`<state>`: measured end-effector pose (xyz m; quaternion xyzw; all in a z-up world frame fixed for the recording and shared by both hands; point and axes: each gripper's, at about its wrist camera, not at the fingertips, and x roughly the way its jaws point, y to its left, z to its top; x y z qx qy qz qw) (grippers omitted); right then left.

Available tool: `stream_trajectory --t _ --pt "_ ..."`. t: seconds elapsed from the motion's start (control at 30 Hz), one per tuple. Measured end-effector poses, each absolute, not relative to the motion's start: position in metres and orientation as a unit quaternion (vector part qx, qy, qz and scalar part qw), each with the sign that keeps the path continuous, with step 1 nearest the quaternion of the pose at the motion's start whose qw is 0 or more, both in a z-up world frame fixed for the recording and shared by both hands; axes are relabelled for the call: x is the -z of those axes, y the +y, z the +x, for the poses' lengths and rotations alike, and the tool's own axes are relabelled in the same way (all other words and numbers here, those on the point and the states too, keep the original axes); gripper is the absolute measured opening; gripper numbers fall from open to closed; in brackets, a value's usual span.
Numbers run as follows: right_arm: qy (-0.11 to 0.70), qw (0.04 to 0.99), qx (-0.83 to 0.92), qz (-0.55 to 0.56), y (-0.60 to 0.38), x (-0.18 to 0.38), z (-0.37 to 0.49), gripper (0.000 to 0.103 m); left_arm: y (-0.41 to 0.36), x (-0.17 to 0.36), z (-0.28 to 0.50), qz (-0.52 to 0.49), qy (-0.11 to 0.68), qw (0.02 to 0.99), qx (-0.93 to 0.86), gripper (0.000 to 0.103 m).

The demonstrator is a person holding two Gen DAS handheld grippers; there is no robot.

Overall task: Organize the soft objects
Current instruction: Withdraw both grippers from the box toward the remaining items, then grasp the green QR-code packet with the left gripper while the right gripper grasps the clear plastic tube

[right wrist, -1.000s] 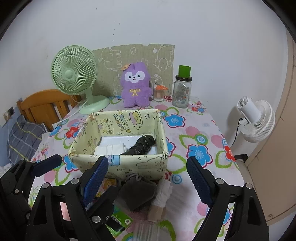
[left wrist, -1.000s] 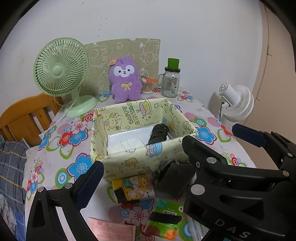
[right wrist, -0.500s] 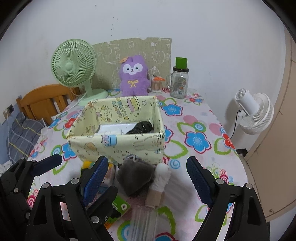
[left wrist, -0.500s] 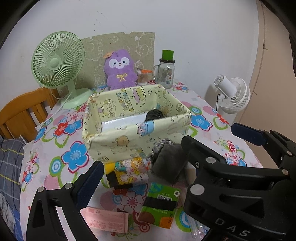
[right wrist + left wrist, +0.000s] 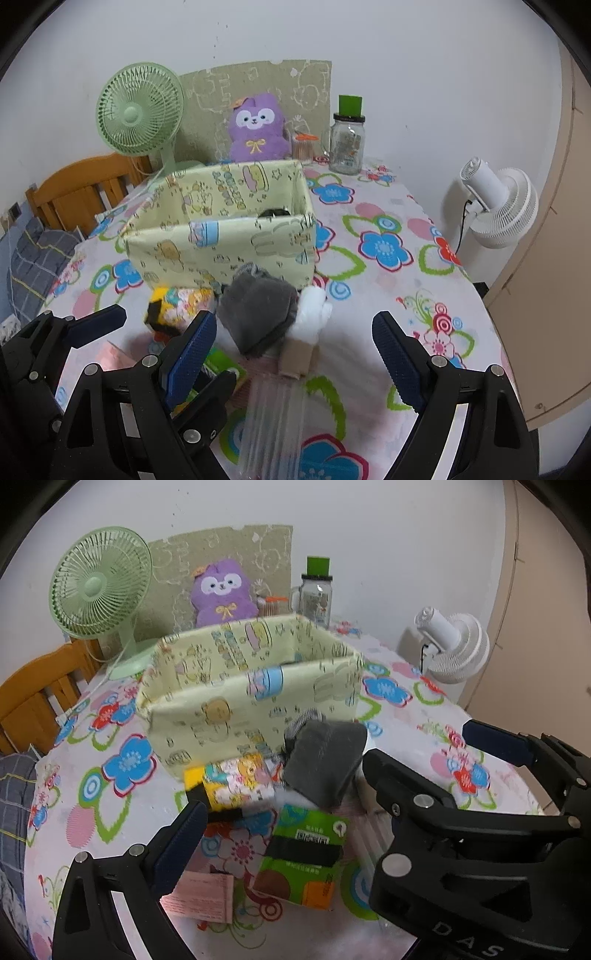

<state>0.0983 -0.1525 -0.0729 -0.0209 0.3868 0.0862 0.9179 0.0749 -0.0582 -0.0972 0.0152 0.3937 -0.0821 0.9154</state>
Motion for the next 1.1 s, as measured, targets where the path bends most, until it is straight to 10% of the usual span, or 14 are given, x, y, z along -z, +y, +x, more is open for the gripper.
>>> stream_trajectory --t 0.8,1.1 --pt "0.45 0.89 -0.073 0.009 -0.158 0.13 0.089 0.088 -0.063 0.154 0.072 0.012 0.445 0.892 0.078 0.101" --pt "0.458 0.885 -0.075 0.016 -0.16 0.133 0.087 0.086 -0.062 0.155 0.069 -0.006 0.44 0.893 0.093 0.084"
